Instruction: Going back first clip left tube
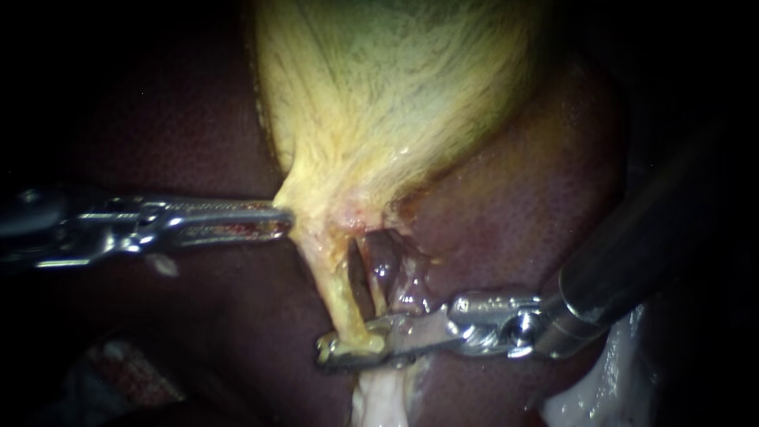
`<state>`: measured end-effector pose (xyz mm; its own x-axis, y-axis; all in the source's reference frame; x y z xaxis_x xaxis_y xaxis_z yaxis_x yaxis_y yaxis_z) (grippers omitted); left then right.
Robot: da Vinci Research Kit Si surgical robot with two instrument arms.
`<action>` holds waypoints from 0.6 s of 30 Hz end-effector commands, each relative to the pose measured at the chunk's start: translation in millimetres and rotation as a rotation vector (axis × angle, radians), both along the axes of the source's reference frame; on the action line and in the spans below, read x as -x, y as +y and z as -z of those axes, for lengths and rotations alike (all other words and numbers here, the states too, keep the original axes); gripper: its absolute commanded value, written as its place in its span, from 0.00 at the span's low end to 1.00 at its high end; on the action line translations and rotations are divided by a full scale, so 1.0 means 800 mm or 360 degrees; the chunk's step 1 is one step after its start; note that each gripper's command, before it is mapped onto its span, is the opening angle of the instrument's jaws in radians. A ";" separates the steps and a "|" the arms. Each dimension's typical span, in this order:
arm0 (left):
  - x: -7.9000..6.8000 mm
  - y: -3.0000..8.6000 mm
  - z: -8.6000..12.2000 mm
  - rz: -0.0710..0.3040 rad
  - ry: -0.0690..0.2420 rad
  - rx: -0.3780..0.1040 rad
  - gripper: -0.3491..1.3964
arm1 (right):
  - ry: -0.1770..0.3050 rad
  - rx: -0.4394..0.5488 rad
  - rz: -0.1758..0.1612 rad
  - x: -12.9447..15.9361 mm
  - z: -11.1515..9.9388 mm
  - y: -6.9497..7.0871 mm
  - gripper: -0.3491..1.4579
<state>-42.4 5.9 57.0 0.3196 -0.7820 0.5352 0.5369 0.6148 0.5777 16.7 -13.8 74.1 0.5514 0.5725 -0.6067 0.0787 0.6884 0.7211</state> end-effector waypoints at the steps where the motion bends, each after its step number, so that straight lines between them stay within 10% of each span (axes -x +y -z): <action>1: 0.0000 0.0000 0.0000 -0.0001 0.0000 0.0000 0.00 | 0.0000 0.0002 0.0000 0.0000 0.0000 0.0000 0.00; 9: -0.0001 -0.0001 0.0001 -0.0001 0.0000 0.0000 0.00 | 0.0000 0.0002 0.0001 0.0000 -0.0001 0.0001 0.00; 13: 0.0000 -0.0001 0.0001 -0.0001 0.0000 0.0000 0.00 | 0.0002 0.0001 -0.0004 -0.0004 -0.0003 0.0003 0.33; 18: -0.0001 -0.0001 0.0000 0.0005 -0.0001 -0.0007 0.00 | 0.0069 0.0147 0.0042 -0.0008 -0.0001 0.0005 0.46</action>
<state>-42.3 5.8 57.0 0.3170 -0.7849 0.5324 0.5378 0.6111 0.5808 17.4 -13.3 74.2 0.5358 0.4828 -0.6927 0.1346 0.7611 0.6345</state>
